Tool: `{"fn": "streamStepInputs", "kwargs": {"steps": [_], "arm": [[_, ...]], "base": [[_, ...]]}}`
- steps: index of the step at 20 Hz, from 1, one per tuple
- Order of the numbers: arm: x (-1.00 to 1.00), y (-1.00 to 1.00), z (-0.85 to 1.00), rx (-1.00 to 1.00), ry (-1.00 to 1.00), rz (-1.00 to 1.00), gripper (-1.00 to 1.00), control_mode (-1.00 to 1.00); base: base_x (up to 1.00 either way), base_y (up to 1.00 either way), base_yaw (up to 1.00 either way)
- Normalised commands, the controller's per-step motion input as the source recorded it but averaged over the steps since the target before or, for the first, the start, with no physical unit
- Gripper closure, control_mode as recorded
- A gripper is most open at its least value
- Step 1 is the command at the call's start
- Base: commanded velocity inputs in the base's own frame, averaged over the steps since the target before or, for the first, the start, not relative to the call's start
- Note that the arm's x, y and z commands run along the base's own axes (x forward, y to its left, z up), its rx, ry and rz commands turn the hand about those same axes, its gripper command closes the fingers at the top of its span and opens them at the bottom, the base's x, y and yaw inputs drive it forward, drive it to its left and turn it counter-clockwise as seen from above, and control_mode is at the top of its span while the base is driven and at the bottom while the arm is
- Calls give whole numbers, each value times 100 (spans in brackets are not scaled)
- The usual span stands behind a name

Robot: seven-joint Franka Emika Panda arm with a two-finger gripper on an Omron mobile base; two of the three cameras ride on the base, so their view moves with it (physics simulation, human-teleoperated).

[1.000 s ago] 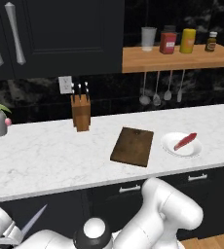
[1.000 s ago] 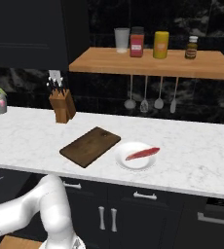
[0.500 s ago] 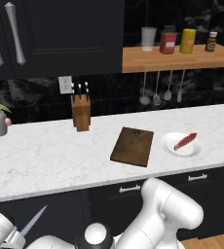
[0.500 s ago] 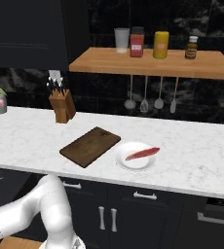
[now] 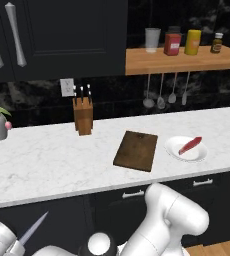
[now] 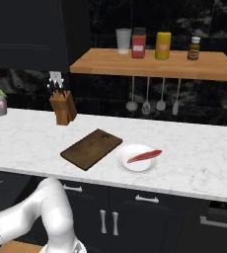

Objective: Pick up the knife from the drawer and place it on the cutting board. Then place the meat from the plate to the cutting board.

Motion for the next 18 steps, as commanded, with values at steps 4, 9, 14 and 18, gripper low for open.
{"fn": "streamStepInputs", "kwargs": {"steps": [4, 9, 14, 18], "arm": [[-1, 0, -34, 9, -2, 0, 100, -100], [-25, 1, 13, 2, 0, 0, 100, -100], [-85, 4, 57, 0, 0, 0, 100, -100], [-73, 0, 94, 0, 0, 0, 100, -100]], "base": [[0, 0, 0], [0, 0, 0], [0, 0, 0], [0, 0, 0]]}}
